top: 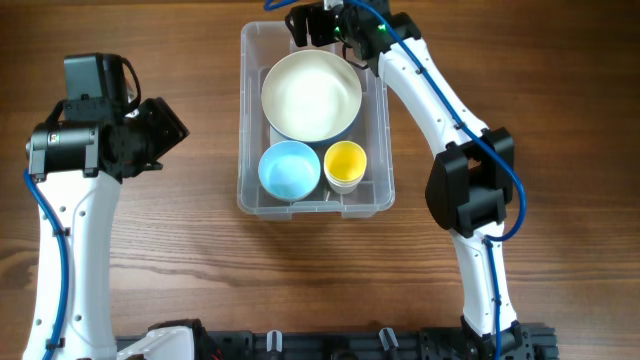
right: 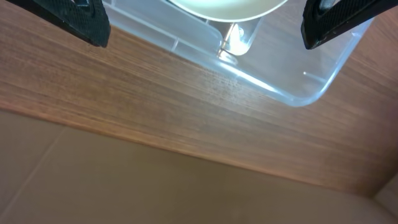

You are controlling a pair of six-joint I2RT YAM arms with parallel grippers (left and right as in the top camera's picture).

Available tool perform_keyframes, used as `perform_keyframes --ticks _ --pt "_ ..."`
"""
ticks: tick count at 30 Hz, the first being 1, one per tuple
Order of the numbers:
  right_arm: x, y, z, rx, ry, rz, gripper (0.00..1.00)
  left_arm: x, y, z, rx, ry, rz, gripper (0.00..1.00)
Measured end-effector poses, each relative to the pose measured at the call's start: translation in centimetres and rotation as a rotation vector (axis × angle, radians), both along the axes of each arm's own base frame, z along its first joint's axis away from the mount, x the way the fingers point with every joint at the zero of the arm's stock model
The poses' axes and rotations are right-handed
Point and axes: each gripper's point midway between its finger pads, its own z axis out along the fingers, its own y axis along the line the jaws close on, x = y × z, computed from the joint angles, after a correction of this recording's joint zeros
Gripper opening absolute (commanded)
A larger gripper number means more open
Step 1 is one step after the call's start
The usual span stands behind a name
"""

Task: Pack container

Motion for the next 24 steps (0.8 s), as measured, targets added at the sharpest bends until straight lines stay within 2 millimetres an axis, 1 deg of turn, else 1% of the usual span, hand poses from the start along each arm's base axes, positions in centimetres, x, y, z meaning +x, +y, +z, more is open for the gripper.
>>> perform_keyframes --ticks 4,6,10,11,12,13,15,16,18,19,20,21,22,23,24 --pt "-0.7 -0.3 -0.9 -0.02 0.046 -0.001 1.0 0.0 0.0 0.0 0.0 0.0 0.0 0.66" --pt "-1.0 -0.9 -1.6 -0.039 0.079 -0.025 1.0 0.0 0.0 0.0 0.0 0.0 0.0 0.66" --pt "-1.8 -3.6 -3.6 -0.124 0.173 -0.148 1.0 0.0 0.0 0.0 0.0 0.001 0.0 0.66" --pt "-2.1 -4.4 -3.6 -0.144 0.189 -0.169 1.0 0.0 0.0 0.0 0.0 0.001 0.0 0.66" --pt "-3.1 -5.7 -3.5 -0.181 0.226 -0.197 1.0 0.0 0.0 0.0 0.0 0.001 0.0 0.66" --pt "-3.6 -6.8 -2.6 -0.197 0.239 -0.219 1.0 0.0 0.0 0.0 0.0 0.002 0.0 0.66" --pt "-4.5 -9.3 0.8 -0.195 0.233 -0.278 1.0 0.0 0.0 0.0 0.0 0.002 0.0 0.66" --pt "-5.4 -10.9 2.7 -0.193 0.239 -0.31 0.99 0.0 0.0 0.0 0.0 0.001 0.0 0.66" --pt "-7.1 -15.1 6.9 -0.176 0.236 -0.387 1.0 0.0 0.0 0.0 0.0 0.002 0.0 0.66" --pt "-7.9 -16.8 7.8 -0.179 0.254 -0.413 1.0 0.0 0.0 0.0 0.0 0.002 0.0 0.66" --pt "-9.0 -18.7 8.3 -0.188 0.285 -0.443 0.99 0.0 0.0 0.0 0.0 0.002 0.0 0.66" --pt "-9.6 -20.0 7.9 -0.202 0.319 -0.459 0.99 0.0 0.0 0.0 0.0 0.002 0.0 0.66" --pt "-10.3 -20.5 7.1 -0.222 0.362 -0.463 0.99 0.0 0.0 0.0 0.0 0.002 0.0 0.68" --pt "-11.2 -20.8 5.6 -0.25 0.424 -0.459 0.99 -0.1 0.0 -0.1 0.0 0.005 0.0 0.7" --pt "-12.0 -20.8 4.1 -0.278 0.479 -0.448 0.99 -0.1 0.0 -0.1 0.0 0.005 0.0 0.77"
